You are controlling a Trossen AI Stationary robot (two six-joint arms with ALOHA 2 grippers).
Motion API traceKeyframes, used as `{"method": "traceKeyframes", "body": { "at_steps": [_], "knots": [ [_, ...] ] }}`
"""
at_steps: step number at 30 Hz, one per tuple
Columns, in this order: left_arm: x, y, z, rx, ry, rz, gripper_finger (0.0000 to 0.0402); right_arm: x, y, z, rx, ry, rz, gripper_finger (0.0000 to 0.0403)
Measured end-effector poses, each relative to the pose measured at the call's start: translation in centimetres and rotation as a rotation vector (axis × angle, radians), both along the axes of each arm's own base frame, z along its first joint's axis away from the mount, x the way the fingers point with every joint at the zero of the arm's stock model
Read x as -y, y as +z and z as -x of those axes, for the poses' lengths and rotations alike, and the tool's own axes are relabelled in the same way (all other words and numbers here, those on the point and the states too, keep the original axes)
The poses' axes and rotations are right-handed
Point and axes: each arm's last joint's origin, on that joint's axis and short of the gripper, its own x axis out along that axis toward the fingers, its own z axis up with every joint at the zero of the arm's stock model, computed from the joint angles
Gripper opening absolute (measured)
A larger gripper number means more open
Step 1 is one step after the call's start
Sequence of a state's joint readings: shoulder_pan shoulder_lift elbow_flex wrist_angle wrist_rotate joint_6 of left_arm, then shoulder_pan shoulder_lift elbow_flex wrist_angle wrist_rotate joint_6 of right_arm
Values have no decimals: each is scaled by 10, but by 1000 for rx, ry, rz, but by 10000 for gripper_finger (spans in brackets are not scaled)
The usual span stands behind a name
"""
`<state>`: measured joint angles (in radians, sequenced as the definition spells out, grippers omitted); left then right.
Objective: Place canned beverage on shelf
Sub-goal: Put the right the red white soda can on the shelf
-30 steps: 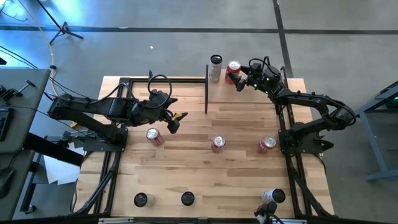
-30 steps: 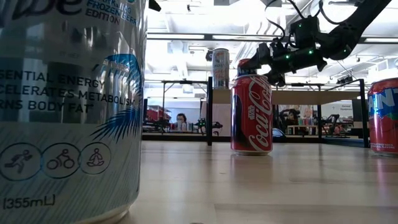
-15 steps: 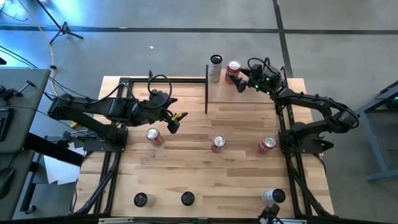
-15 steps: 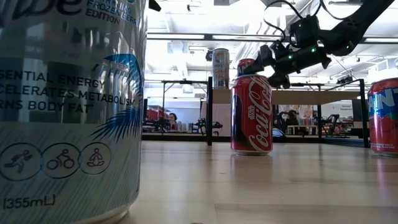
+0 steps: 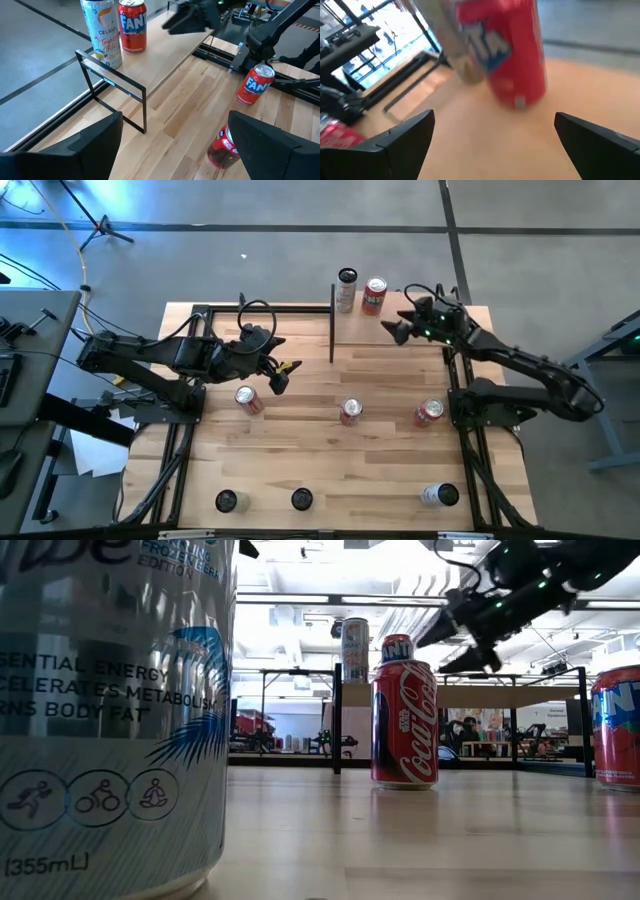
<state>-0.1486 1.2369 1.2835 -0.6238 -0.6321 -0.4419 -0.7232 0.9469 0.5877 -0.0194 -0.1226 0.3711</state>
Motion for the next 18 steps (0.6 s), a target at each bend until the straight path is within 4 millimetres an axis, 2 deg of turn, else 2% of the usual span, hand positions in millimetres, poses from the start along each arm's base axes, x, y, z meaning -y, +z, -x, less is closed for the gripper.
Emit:
{"method": "traceKeyframes", "body": {
  "at_steps": [10,18],
  "knots": [
    [0,0,0,0,0,0,337,-51,-2,31,-94,-38,-289,400],
    [0,0,0,0,0,0,337,-81,-10,50,-185,-11,-462,400]
  ]
}}
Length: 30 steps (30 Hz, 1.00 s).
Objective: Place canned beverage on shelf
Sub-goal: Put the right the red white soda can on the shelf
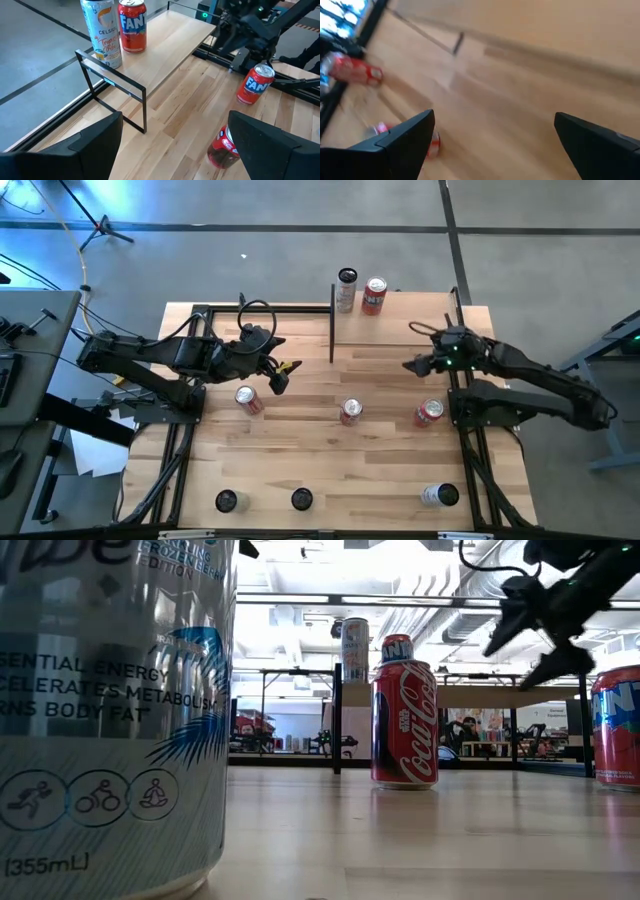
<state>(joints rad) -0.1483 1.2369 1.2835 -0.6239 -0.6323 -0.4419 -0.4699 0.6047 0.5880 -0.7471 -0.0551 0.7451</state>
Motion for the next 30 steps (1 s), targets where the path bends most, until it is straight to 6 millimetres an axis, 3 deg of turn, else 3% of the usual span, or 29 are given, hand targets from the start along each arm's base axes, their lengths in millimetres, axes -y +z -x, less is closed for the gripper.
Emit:
{"method": "traceKeyframes", "body": {
  "at_steps": [7,15,20,30],
  "knots": [
    [0,0,0,0,0,0,337,-20,-2,11,-139,31,-153,400],
    [0,0,0,0,0,0,337,-29,45,5,-185,1,-104,400],
    [0,0,0,0,0,0,337,-40,64,-26,-196,53,-96,400],
    [0,0,0,0,0,0,337,-77,63,-120,-376,184,-49,400]
  ]
}}
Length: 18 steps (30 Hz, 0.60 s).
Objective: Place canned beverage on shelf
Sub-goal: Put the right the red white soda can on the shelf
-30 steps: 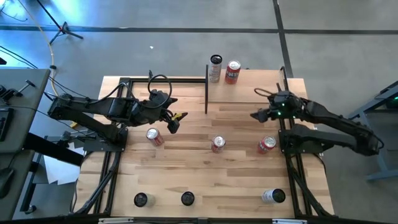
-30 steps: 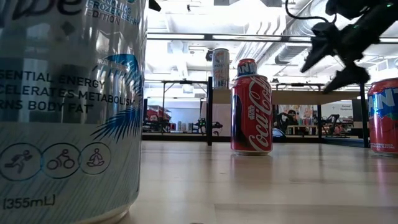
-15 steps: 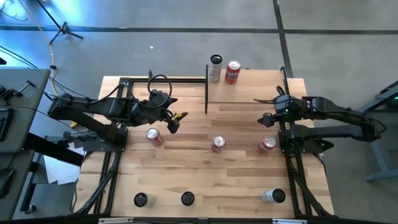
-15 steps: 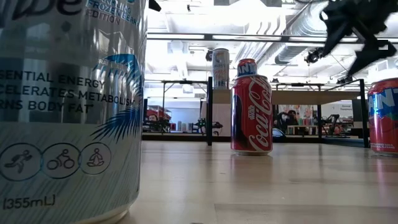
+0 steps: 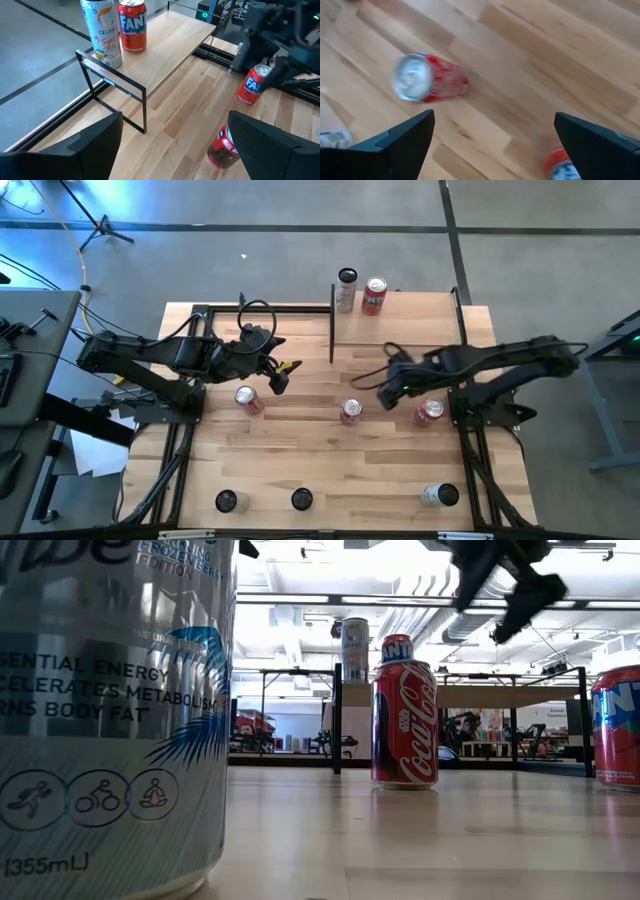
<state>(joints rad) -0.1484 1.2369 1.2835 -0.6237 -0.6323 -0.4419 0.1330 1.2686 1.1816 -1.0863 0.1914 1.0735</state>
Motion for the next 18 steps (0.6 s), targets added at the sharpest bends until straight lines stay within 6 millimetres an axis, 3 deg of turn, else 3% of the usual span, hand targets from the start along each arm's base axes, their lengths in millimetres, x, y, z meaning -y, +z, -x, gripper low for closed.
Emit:
{"method": "traceKeyframes", "body": {
  "at_steps": [8,14,18],
  "knots": [
    [0,0,0,0,0,0,337,-30,8,-69,-8,84,21,400],
    [0,0,0,0,0,0,337,-43,-7,-111,-108,141,18,400],
    [0,0,0,0,0,0,337,-47,-21,-126,-190,181,0,400]
  ]
}}
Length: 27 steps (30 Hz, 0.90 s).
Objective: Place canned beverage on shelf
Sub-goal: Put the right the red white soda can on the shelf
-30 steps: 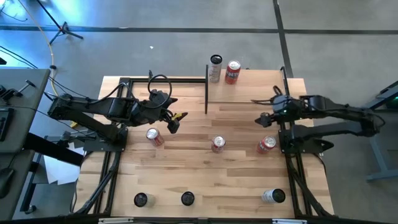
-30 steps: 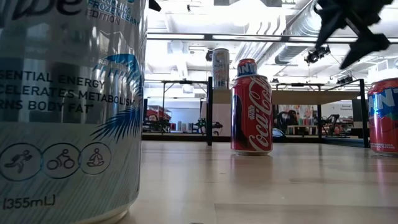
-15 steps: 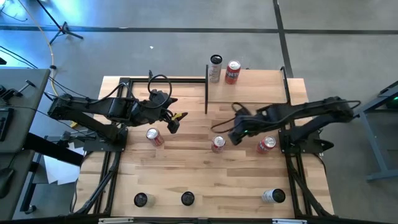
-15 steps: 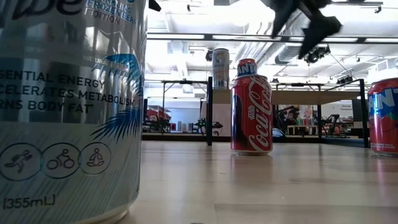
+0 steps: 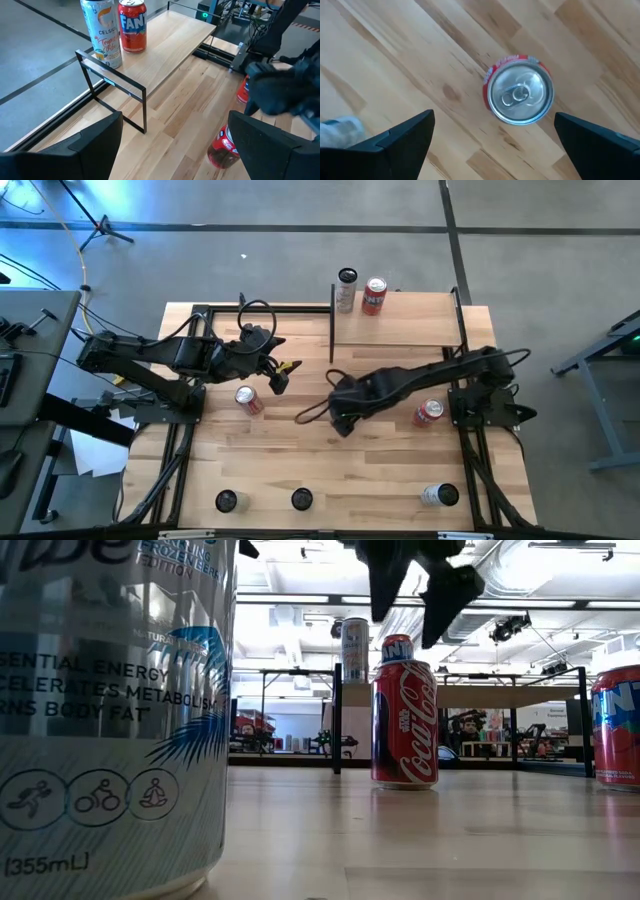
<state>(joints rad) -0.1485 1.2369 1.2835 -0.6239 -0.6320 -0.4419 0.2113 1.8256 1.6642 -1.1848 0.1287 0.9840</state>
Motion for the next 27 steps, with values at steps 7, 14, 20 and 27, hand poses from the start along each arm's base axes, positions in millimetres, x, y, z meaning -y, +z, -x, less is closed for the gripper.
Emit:
{"method": "traceKeyframes", "body": {
  "at_steps": [7,14,20,27],
  "knots": [
    [0,0,0,0,0,0,337,6,-13,-8,-11,-21,-19,400],
    [0,0,0,0,0,0,337,18,-16,-10,-19,-35,-22,400],
    [0,0,0,0,0,0,337,26,-23,-12,-67,-18,-62,400],
    [0,0,0,0,0,0,337,31,-43,-22,-126,31,-76,399]
  ]
}}
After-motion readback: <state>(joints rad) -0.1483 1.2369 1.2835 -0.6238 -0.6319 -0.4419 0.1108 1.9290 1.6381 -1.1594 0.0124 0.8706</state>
